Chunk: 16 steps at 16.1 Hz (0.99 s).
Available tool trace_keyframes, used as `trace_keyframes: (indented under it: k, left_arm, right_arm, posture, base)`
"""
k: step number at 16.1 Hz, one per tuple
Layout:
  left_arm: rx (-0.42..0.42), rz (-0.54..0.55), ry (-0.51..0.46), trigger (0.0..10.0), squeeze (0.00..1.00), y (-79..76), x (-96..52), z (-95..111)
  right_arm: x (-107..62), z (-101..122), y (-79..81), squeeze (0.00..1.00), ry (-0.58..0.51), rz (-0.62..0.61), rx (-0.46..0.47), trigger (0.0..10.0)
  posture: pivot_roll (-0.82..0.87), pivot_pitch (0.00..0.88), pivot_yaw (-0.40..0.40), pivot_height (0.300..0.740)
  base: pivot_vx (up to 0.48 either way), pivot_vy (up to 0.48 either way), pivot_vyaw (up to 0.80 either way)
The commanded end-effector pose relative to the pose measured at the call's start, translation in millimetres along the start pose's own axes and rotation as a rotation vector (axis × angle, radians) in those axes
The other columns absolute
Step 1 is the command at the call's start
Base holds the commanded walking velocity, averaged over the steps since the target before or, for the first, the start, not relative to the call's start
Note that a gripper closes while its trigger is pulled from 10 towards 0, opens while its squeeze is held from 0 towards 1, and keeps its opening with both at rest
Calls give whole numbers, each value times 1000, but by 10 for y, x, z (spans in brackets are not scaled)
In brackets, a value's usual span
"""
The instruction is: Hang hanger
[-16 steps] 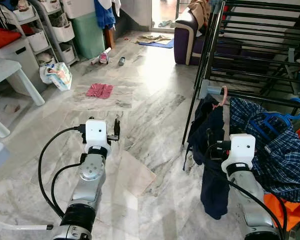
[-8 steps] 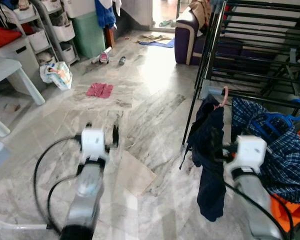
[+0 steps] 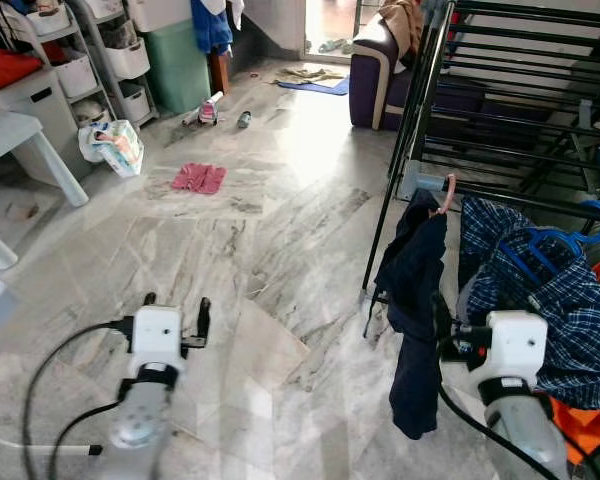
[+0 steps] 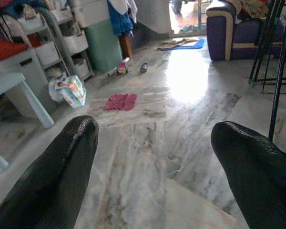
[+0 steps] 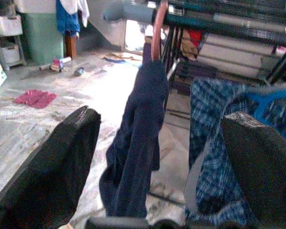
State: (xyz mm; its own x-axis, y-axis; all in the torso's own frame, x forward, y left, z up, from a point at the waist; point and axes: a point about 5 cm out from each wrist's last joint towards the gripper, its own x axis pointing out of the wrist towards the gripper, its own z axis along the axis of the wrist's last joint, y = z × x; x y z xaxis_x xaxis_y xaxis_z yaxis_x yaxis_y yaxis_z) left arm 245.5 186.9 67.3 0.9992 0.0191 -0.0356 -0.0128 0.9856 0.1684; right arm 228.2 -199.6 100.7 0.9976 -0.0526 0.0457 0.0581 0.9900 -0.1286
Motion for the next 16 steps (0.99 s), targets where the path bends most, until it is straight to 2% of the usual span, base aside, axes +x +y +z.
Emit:
trace_keyframes:
  k: [1,2,3,4,5,6,7,8,9,10,11,12,14,16]
  left_arm:
    - [5,-1,-16,10000,0,52,29,94]
    - [0,-1,-19,10000,0,56,53,127]
    - [-20,-2,-39,10000,0,22,196,262]
    - [-36,-19,-74,10000,0,-86,363,371]
    - [-33,-33,-88,10000,0,-150,411,367]
    - [-48,10,-59,10000,0,-159,446,290]
    - [-49,-1,-64,10000,0,-163,439,351]
    - [-46,-28,-63,10000,0,-196,426,318]
    - [-51,-8,-4,10000,0,-176,447,212]
    - [-65,11,26,10000,0,-144,450,177]
    - [-63,-16,-1,10000,0,-140,434,258]
    - [-58,-36,9,10000,0,-149,387,234]
    - [-66,-66,36,10000,0,-203,234,131]
    - [-64,-95,39,10000,0,-231,128,95]
  right_arm:
    - [41,95,-25,0,-21,4,-1,10000]
    - [66,108,-33,0,-30,10,-8,10000]
    - [208,184,-75,0,-53,9,-24,10000]
    - [362,219,-111,0,-80,8,-34,10000]
    - [395,191,-112,0,-90,17,-46,10000]
    - [394,137,-152,0,-76,-10,-85,10000]
    - [394,300,-149,0,-96,-28,-17,10000]
    - [386,322,-68,0,-127,43,-77,10000]
    - [411,258,-76,0,-102,24,-83,10000]
    - [413,240,-106,0,-84,-17,-58,10000]
    - [381,317,-98,0,-98,-42,9,10000]
    - [311,309,-74,0,-94,-29,15,10000]
    - [90,126,-95,0,-13,-42,74,10000]
    - [-23,48,-85,0,21,-18,54,10000]
  posture:
    - [-89,59,12,740]
    - [-86,59,19,740]
    - [-88,44,41,740]
    - [-86,33,47,740]
    - [-92,27,47,740]
    - [-109,0,24,740]
    - [-113,0,25,740]
    - [-118,0,27,740]
    - [-125,0,40,740]
    - [-128,0,43,740]
    - [-136,0,54,740]
    - [-140,0,55,740]
    - [-140,0,49,740]
    - [-134,0,42,740]
  base:
    - [0,0,0]
    - [0,0,0]
    - [0,0,0]
    - [0,0,0]
    - [0,0,0]
    - [0,0,0]
    - [0,0,0]
    - [0,0,0]
    - [0,0,0]
    - [0,0,0]
    - [0,0,0]
    - [0,0,0]
    - [0,0,0]
    - [0,0,0]
